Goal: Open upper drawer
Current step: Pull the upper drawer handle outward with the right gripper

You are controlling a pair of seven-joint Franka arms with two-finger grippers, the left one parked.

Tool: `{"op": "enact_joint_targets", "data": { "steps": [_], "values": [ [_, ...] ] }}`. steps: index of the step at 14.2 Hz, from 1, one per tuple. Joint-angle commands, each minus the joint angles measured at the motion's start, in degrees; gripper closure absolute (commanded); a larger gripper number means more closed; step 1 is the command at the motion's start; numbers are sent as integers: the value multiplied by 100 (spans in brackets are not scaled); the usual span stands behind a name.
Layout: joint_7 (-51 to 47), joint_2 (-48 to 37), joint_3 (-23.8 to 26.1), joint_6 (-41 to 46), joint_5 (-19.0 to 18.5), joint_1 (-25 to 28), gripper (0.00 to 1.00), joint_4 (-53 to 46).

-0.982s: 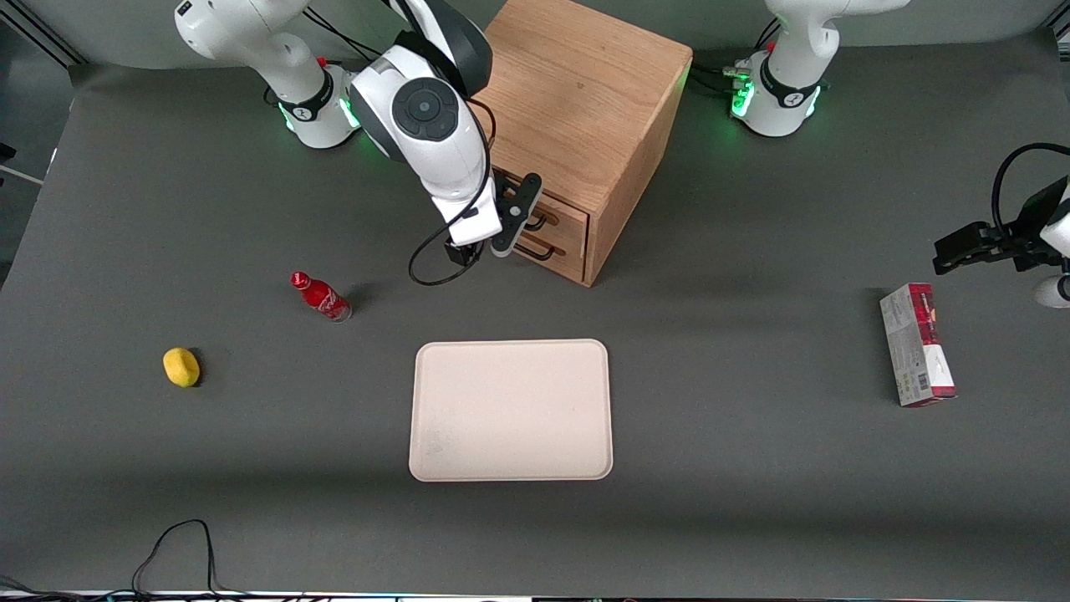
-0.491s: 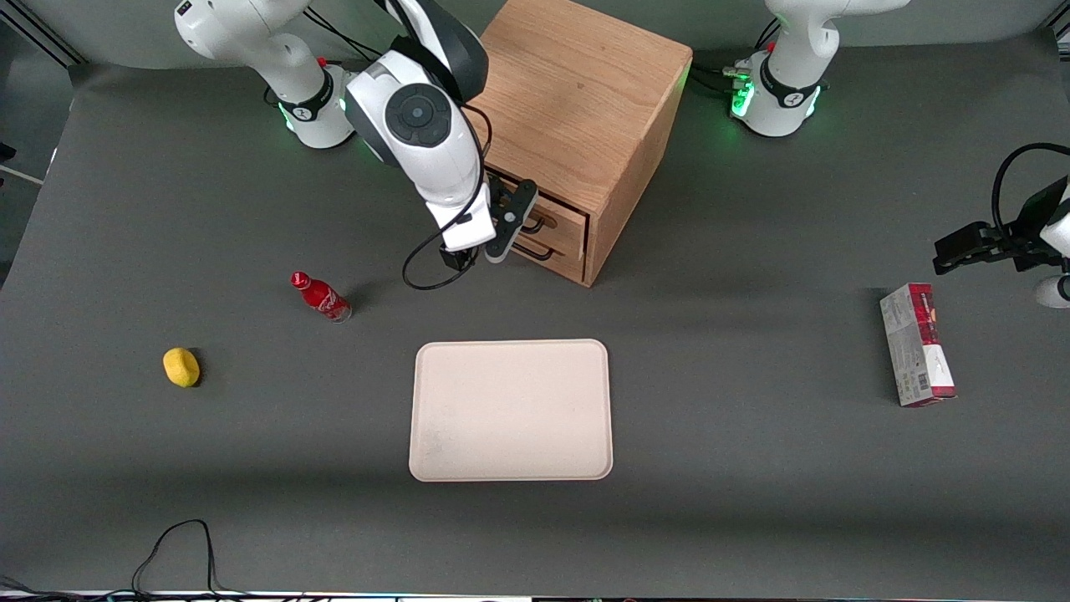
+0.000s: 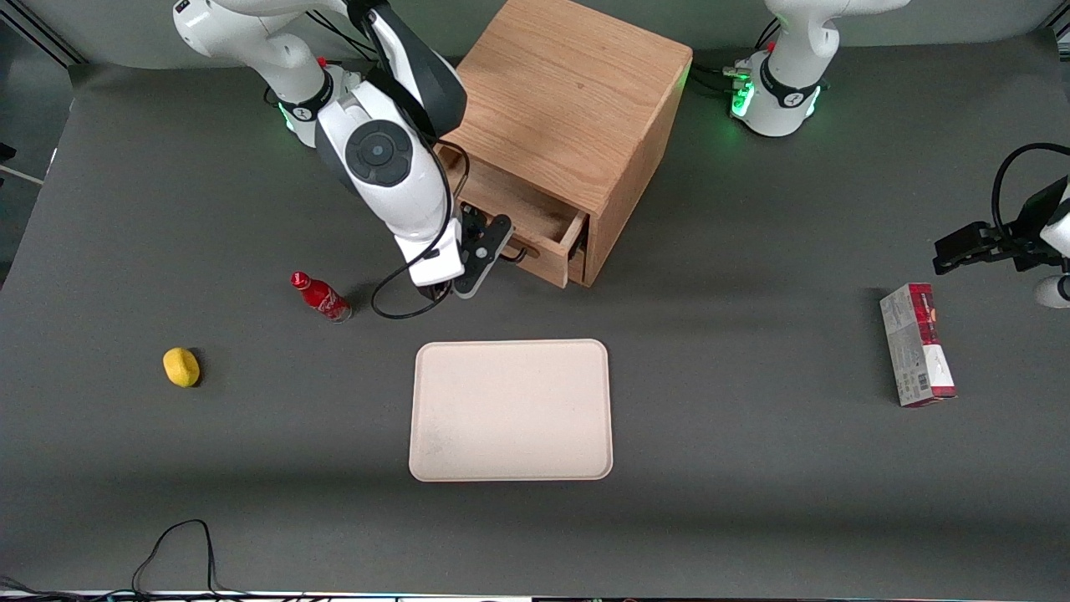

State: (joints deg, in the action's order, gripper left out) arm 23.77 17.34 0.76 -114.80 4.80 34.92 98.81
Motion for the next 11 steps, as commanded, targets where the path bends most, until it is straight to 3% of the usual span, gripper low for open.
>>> {"op": "enact_joint_targets", "data": {
  "steps": [1, 11],
  "values": [
    [268, 226, -6, 89, 21, -100, 0, -371],
    [664, 657, -14, 353, -85, -522, 0, -1056]
  ]
}}
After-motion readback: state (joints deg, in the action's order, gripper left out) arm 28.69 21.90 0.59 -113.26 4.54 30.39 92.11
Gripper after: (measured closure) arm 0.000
